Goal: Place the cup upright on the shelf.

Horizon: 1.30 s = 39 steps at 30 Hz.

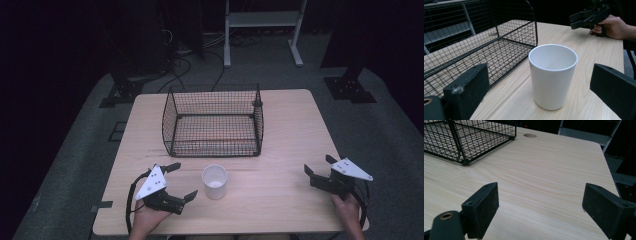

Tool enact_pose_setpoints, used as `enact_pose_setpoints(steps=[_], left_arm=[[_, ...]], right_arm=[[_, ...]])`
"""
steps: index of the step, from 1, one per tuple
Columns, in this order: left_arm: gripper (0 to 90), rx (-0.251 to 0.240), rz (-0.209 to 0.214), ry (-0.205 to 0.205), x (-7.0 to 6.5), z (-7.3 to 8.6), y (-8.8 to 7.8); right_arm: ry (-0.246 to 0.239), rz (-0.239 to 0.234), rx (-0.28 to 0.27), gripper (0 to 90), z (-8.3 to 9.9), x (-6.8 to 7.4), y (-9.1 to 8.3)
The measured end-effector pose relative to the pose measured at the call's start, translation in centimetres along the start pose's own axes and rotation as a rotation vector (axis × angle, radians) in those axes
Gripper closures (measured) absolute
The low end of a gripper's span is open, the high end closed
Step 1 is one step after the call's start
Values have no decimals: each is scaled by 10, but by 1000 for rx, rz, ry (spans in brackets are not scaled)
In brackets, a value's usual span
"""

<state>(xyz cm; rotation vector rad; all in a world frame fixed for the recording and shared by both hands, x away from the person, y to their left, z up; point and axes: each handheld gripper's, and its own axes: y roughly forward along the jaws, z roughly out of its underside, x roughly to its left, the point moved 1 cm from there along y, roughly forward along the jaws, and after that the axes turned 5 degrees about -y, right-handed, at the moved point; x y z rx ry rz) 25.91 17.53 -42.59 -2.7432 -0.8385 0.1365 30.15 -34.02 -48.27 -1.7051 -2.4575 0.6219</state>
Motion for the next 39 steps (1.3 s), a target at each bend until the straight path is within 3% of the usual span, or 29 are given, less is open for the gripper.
enact_pose_setpoints(steps=[12, 39], left_arm=[[19, 13, 51, 16, -9, -4, 12], [19, 52, 96, 26, -16, -11, 33]], right_arm=[[-1, -1, 0, 130, 0, 0, 0], [-11, -3, -2, 131, 0, 0, 0]])
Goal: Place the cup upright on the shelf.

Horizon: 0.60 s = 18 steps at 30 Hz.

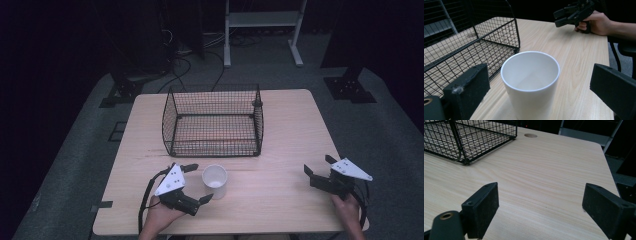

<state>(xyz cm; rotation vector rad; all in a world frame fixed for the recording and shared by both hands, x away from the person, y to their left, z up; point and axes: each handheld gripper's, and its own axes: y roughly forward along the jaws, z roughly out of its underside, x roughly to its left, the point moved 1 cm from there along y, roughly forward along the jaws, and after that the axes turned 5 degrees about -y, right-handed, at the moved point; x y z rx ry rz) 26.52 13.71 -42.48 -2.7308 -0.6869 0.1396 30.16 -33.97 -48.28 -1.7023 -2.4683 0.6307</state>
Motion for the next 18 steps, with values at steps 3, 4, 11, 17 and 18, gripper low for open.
enact_pose_setpoints(steps=[3, 4, 11, 17, 18], left_arm=[[19, 16, -4, -2, 1, 0, 3], [19, 19, -6, -5, 2, 1, 5], [19, 44, -11, -3, 3, 1, 12], [19, 69, -3, -8, 4, 3, 20], [19, 78, -4, -6, 4, 4, 22]], right_arm=[[-1, 1, 0, 130, 0, 0, 0], [-1, 1, 0, 130, 0, 0, 0], [-1, 0, -1, 130, 0, 0, 0], [-2, -1, -1, 130, 0, 1, 0], [-2, -1, -1, 130, 0, 0, 0]])
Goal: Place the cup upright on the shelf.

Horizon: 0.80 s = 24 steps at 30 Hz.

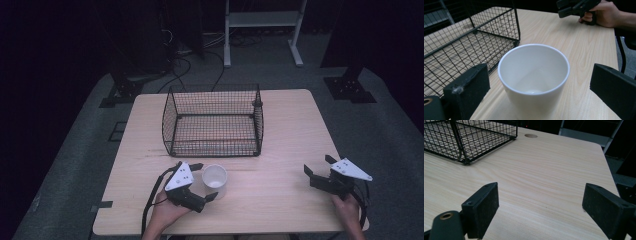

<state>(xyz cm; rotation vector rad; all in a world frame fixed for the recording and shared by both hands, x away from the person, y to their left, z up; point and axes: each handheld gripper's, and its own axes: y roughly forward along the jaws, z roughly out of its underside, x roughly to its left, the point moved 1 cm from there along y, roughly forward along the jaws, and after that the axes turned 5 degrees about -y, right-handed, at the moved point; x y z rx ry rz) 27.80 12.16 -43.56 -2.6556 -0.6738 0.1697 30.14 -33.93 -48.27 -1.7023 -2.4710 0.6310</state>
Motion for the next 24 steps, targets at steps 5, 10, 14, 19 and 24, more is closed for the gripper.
enact_pose_setpoints(steps=[5, 10, 14, 19, 24], left_arm=[[19, 19, 2, 4, 1, 1, 5], [19, 45, 6, -3, 2, 1, 11], [19, 69, 10, -6, 3, 3, 16], [20, 89, 10, -7, 4, 4, 21], [20, 116, 11, -14, 6, 5, 26]], right_arm=[[0, 0, 0, 130, 0, 0, 0], [-1, -1, 0, 130, 0, 0, 0], [-2, -1, -1, 130, 0, 0, 0], [-3, -1, -1, 130, 0, 0, 0], [-4, -1, -2, 130, 0, 1, 0]])
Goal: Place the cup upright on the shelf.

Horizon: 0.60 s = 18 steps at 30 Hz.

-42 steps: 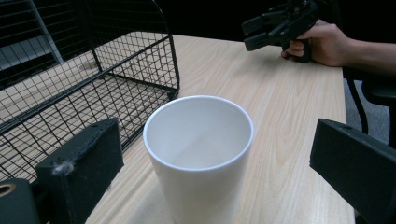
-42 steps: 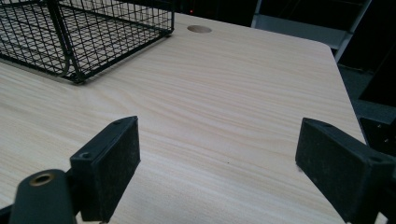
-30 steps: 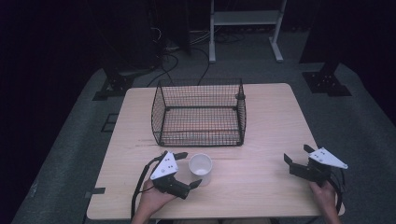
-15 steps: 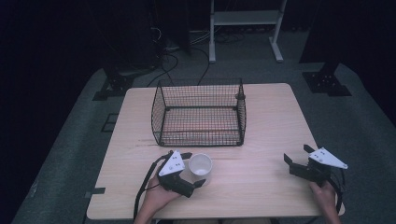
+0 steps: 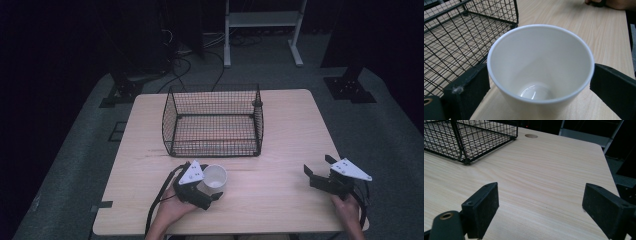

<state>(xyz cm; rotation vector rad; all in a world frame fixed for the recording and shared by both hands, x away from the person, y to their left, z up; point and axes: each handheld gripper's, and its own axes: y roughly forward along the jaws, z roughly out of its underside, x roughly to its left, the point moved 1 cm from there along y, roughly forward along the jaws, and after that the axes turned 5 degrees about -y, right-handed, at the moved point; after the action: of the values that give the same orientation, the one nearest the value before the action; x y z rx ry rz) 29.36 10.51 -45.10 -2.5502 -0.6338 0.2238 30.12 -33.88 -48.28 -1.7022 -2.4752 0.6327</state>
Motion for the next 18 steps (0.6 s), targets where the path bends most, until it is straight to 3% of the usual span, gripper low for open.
enact_pose_setpoints(steps=[6, 18], left_arm=[[21, 30, 10, -2, 2, 0, 6], [179, 50, 29, 16, 6, 0, 10]], right_arm=[[0, 0, 0, 130, 0, 0, 0], [-1, -1, -2, 130, 0, 0, 0]])
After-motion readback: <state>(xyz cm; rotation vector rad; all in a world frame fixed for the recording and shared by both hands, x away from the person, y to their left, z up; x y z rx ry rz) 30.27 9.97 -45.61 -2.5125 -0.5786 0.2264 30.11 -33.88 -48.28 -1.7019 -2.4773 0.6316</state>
